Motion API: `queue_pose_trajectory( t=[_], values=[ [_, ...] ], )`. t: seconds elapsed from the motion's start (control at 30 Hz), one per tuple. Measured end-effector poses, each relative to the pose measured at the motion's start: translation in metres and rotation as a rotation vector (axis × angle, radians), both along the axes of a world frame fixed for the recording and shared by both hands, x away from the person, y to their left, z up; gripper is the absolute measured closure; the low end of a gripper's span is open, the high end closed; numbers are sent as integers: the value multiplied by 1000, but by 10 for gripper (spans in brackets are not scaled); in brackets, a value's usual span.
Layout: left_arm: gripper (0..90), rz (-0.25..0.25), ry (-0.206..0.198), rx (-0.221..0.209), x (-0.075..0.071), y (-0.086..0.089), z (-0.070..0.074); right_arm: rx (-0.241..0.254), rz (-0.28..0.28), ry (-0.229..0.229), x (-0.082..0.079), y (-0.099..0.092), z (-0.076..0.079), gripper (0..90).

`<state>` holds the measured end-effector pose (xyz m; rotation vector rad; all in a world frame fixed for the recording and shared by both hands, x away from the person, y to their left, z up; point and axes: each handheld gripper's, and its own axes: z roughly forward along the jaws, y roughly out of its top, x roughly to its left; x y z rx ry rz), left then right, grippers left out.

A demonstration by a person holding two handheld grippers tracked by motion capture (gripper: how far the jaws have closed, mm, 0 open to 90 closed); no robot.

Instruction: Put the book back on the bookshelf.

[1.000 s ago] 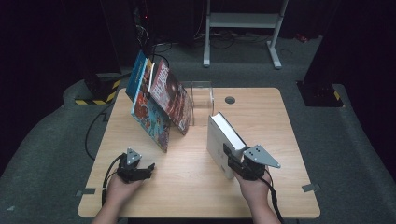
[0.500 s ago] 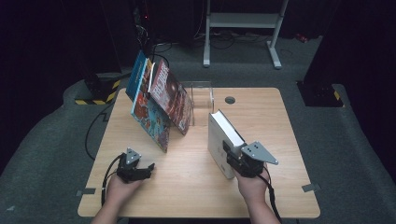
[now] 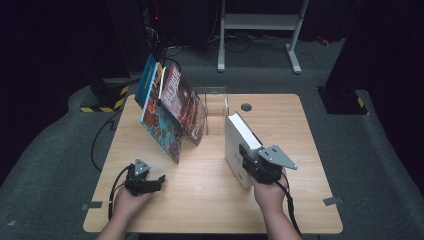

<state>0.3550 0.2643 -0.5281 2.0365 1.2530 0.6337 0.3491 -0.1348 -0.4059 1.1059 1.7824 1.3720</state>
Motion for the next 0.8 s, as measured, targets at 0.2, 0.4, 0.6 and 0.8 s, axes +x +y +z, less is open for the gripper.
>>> queue_pose_trajectory(
  t=[0.2, 0.4, 0.6, 0.8],
  values=[
    [161, -4, 2, -3, 0, 0, 0, 32, -8, -33, 1, 6, 12, 543],
    [159, -3, 6, -10, 1, 1, 0, 13, -7, -53, 14, 23, 21, 543],
    [158, -1, 12, -15, 1, 2, 0, 30, -2, -56, 40, 36, 21, 544],
    [158, 0, 15, -19, 1, 2, -1, 28, -10, -55, 69, 47, 23, 544]
  ],
)
